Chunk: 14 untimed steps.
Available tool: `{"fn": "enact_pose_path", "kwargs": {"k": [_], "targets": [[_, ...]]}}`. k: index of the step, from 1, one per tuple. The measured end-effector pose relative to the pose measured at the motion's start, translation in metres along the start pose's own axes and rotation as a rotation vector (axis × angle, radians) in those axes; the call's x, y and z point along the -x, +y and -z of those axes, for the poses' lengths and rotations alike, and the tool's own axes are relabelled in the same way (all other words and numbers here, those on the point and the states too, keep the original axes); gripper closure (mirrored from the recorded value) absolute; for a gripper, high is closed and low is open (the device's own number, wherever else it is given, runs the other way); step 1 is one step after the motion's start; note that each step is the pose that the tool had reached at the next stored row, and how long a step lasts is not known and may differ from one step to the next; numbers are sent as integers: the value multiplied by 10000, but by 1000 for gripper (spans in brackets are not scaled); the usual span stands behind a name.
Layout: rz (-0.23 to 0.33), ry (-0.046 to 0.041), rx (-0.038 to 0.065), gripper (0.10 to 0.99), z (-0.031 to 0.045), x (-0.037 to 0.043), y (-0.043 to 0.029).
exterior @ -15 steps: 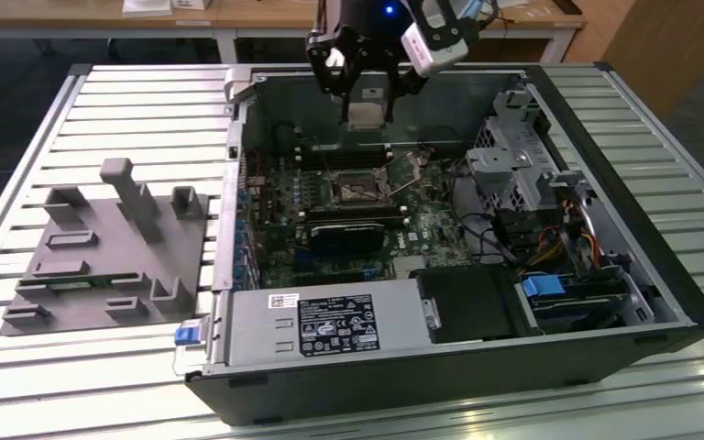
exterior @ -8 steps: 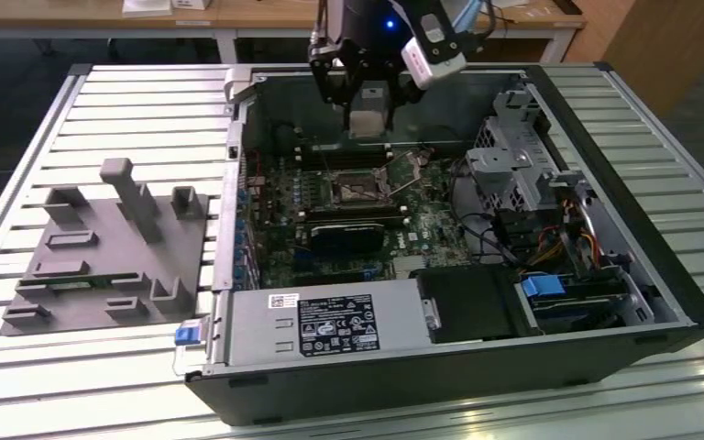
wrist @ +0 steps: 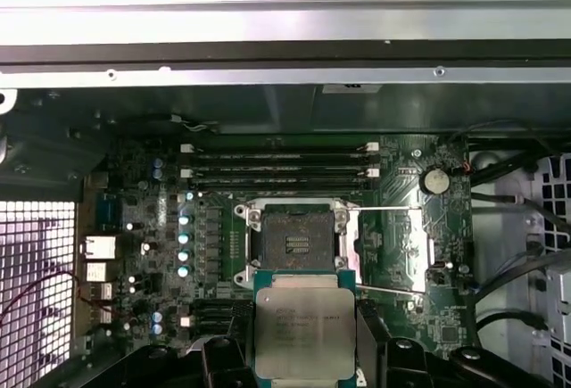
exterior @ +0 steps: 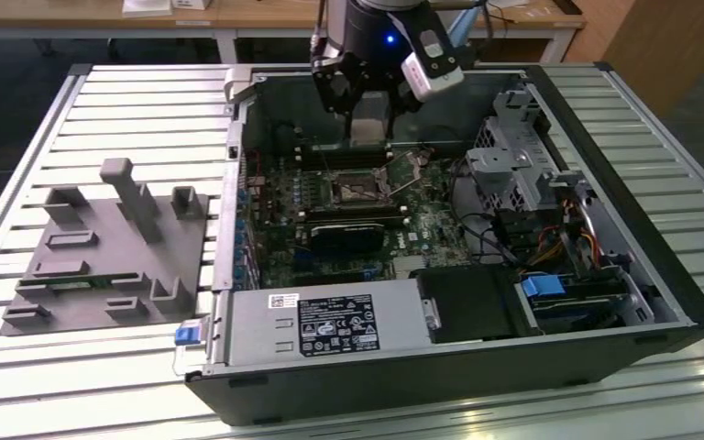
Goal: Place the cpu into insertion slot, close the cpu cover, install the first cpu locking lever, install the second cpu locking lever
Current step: 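Place the cpu into insertion slot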
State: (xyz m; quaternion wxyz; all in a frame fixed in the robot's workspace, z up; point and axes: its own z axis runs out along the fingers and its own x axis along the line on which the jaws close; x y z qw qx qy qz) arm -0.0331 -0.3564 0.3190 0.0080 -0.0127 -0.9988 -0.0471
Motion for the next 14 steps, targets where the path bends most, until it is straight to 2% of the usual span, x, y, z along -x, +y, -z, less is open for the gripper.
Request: {"fn": "enact_pose_path", "kwargs": {"k": [14], "targets": [[0,0,1,549,-249,25,42]]}}
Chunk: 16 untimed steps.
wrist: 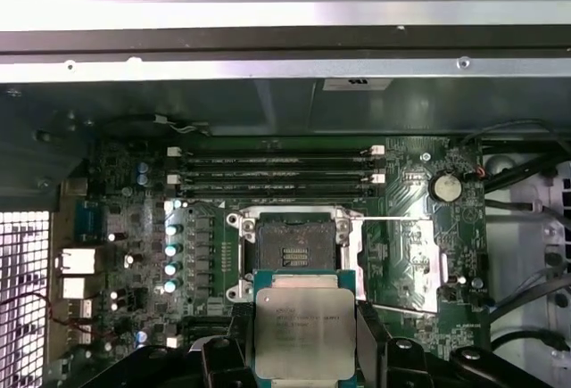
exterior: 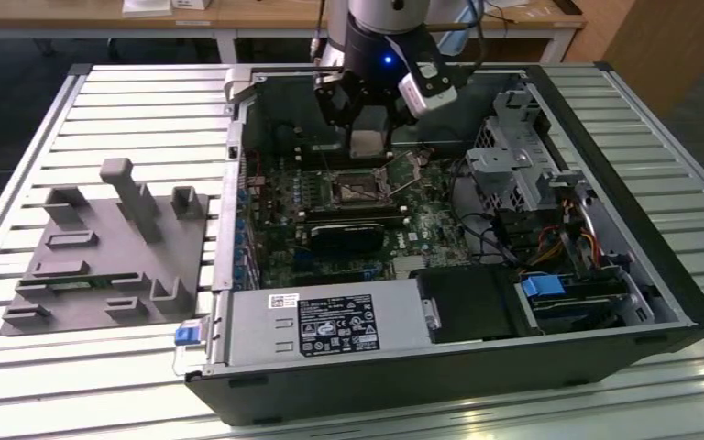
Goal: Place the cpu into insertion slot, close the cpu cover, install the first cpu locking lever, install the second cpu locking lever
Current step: 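Place the cpu into insertion slot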
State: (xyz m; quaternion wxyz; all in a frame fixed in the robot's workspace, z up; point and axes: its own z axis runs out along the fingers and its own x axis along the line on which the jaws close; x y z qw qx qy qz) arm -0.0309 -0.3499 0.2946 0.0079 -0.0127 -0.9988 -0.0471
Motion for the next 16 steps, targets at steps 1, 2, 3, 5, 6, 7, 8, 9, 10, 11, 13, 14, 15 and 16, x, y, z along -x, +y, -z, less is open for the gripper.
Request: {"fn": "enact_pose_path", "kwargs": {"k": [1,2,3,5,6,7,8,9,10,11,13,14,15,16], "targets": [[-1,1,-1,549,-18,4,1],[-2,0,-1,549,-36,8,2],[-2,0,0,549,-55,10,3],[-1,0,-1,549,-83,15,2],[-2,0,-1,549,-94,16,1],[-3,0,-1,549,-103,16,0],[-14,-1,0,549,-111,16,0],[-91,-9,1,549,-117,17,-1],[-275,-26,5,549,-123,17,-1],[-453,-43,8,549,-128,17,-2],[-812,-76,13,549,-137,17,-3],[-998,-94,16,549,-142,17,-3],[-1175,-111,19,549,-147,17,-4],[-1356,-128,22,549,-151,17,-4]]}}
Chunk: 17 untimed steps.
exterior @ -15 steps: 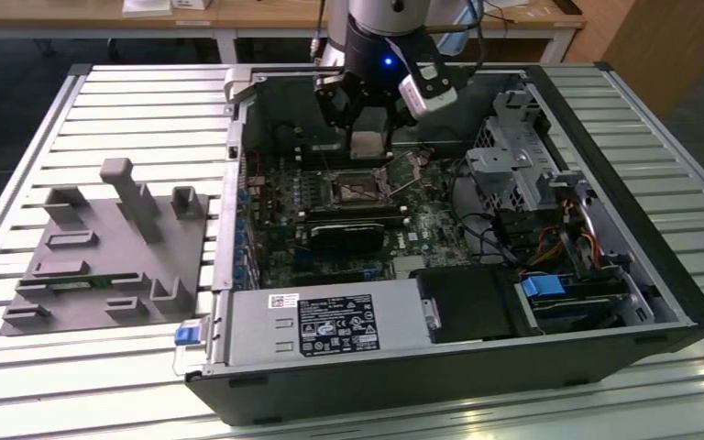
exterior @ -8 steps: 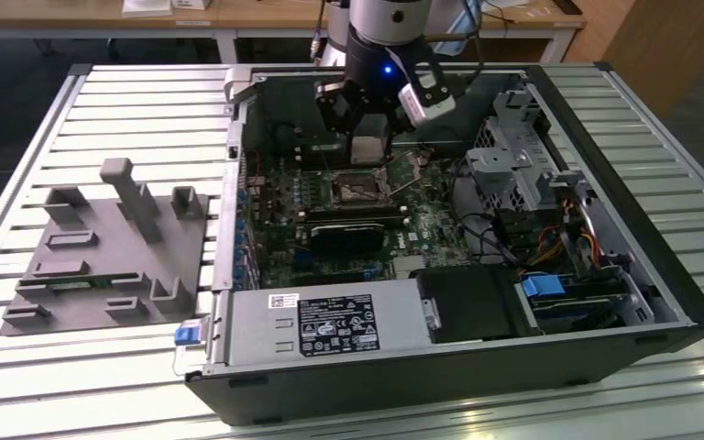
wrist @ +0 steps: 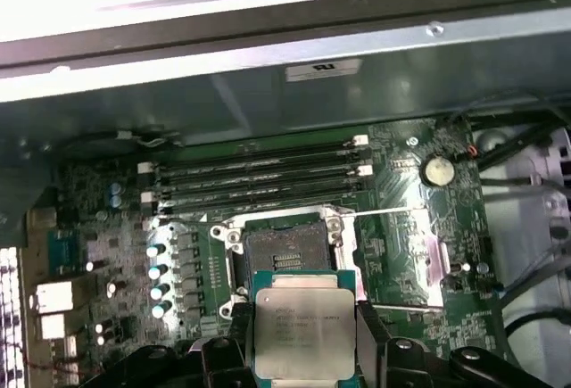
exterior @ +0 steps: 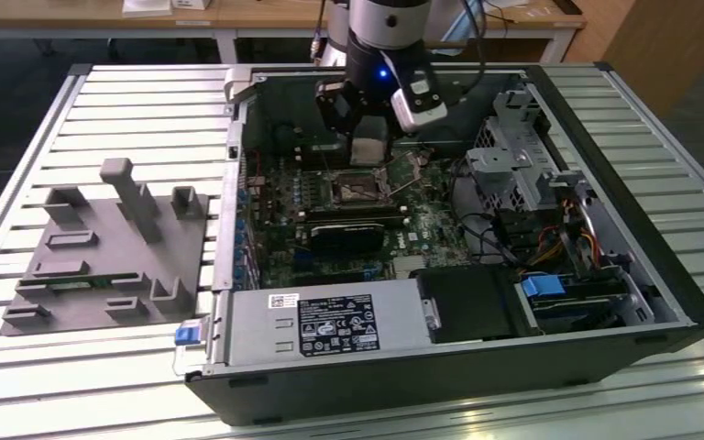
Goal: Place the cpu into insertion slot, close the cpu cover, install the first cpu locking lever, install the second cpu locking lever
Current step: 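Place the cpu into insertion slot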
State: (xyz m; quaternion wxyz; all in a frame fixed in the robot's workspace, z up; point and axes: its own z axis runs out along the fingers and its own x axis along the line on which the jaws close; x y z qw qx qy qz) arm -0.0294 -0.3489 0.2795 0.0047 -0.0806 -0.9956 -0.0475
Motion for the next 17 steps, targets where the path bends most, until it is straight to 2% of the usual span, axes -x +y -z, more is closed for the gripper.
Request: {"fn": "enact_pose_path", "kwargs": {"k": [17], "targets": [[-3087,-291,53,549,-39,1,-4]]}}
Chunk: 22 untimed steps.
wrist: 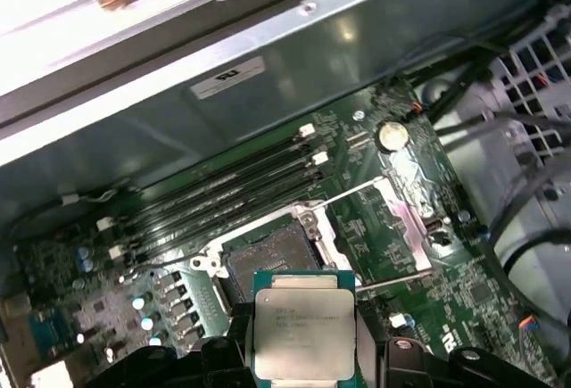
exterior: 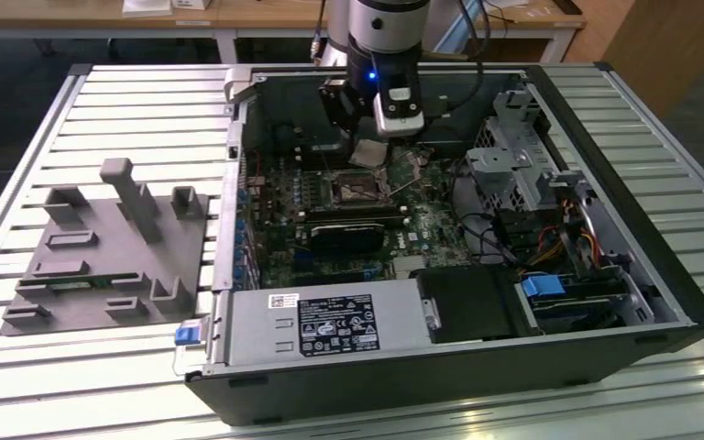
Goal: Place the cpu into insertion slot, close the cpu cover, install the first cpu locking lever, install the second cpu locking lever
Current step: 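Place the cpu into insertion slot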
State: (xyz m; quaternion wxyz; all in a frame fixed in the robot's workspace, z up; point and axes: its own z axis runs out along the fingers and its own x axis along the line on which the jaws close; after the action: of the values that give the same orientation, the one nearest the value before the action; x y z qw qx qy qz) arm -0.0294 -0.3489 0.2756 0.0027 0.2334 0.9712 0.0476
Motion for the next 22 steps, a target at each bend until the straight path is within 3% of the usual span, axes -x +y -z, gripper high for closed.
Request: {"fn": "enact_pose_path", "kwargs": {"k": [22], "targets": [[-3976,-374,67,549,-35,1,-3]]}}
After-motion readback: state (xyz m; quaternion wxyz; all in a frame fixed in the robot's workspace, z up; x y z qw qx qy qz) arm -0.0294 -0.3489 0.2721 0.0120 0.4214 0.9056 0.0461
